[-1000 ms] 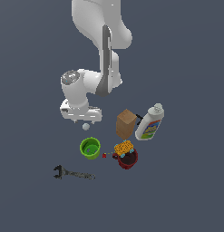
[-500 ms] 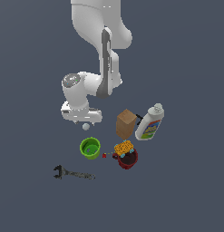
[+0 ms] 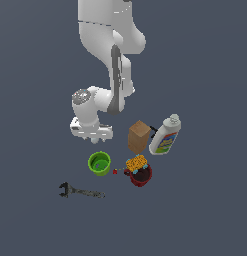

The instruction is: Pick up a designated object from a clutter of objects.

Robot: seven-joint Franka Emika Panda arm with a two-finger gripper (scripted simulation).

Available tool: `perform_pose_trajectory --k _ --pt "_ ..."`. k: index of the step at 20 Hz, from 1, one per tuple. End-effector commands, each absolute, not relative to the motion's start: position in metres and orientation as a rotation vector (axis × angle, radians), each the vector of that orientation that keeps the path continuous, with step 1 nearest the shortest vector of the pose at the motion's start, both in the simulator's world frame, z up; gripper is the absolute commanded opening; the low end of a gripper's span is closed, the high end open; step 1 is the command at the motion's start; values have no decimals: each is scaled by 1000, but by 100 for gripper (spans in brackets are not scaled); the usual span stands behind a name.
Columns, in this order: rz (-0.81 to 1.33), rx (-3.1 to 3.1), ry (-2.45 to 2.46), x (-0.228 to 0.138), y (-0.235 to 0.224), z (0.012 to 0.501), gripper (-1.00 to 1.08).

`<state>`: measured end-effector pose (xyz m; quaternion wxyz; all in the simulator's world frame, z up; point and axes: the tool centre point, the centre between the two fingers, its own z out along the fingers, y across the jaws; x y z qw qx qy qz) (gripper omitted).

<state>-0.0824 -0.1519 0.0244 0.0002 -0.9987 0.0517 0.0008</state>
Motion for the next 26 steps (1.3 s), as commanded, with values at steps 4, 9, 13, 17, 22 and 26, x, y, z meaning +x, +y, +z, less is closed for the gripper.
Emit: perform_pose_trajectory --k 4,9,13,17,22,26 --pt "1 -3137 162 -82 -152 21 -100" --pt "1 -3137 162 -82 -152 21 -100" --pt "-1 -3137 164 -82 -152 21 -100" --pt "-1 -3137 164 -82 -150 24 -100" --pt "-1 -3137 164 -82 -138 37 -100" --pt "-1 -3137 164 -83 -122 54 -100"
